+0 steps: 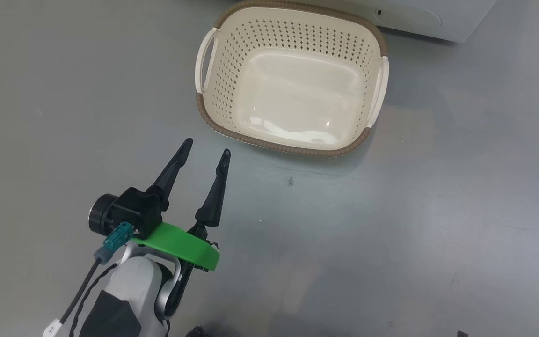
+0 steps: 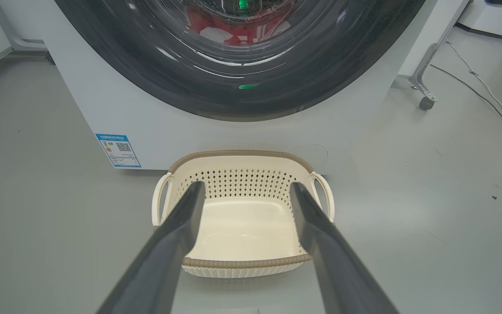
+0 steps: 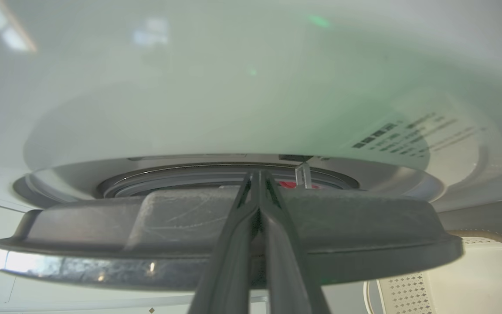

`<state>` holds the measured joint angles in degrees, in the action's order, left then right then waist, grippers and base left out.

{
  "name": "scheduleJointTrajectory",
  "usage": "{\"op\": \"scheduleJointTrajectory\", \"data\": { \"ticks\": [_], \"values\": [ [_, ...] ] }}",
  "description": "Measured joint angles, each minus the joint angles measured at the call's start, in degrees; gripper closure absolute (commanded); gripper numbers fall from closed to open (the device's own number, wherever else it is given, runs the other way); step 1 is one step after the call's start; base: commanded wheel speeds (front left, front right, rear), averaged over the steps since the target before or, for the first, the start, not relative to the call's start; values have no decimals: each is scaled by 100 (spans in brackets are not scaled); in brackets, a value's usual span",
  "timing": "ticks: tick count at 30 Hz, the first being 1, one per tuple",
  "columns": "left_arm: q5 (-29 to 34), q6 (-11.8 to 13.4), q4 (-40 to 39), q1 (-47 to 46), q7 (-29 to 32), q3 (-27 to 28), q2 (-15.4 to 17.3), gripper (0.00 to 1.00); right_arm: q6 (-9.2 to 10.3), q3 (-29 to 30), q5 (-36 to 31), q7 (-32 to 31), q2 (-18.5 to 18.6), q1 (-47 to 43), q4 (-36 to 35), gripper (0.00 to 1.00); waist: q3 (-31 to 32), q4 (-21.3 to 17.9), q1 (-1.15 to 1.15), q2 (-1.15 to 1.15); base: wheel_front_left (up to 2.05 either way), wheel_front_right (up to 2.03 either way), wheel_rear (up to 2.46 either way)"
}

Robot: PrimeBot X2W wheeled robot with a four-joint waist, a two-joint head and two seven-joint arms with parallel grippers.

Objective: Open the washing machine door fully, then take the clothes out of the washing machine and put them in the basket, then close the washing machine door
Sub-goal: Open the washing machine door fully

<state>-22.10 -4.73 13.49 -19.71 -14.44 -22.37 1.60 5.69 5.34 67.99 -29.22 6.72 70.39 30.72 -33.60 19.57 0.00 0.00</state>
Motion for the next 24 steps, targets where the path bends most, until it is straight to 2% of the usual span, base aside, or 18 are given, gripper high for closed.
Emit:
{"op": "scheduleJointTrajectory", "data": {
  "ticks": [11,24],
  "values": [
    [-3,33,21,-26,0,-35,-3,0,58,102,277,-443,36,74,253,100,-10,5,0,0,0,0,0],
    [-7,47,23,-27,0,-73,-3,0,96,158,316,-580,27,88,371,100,9,8,0,0,0,0,0]
  ]
}}
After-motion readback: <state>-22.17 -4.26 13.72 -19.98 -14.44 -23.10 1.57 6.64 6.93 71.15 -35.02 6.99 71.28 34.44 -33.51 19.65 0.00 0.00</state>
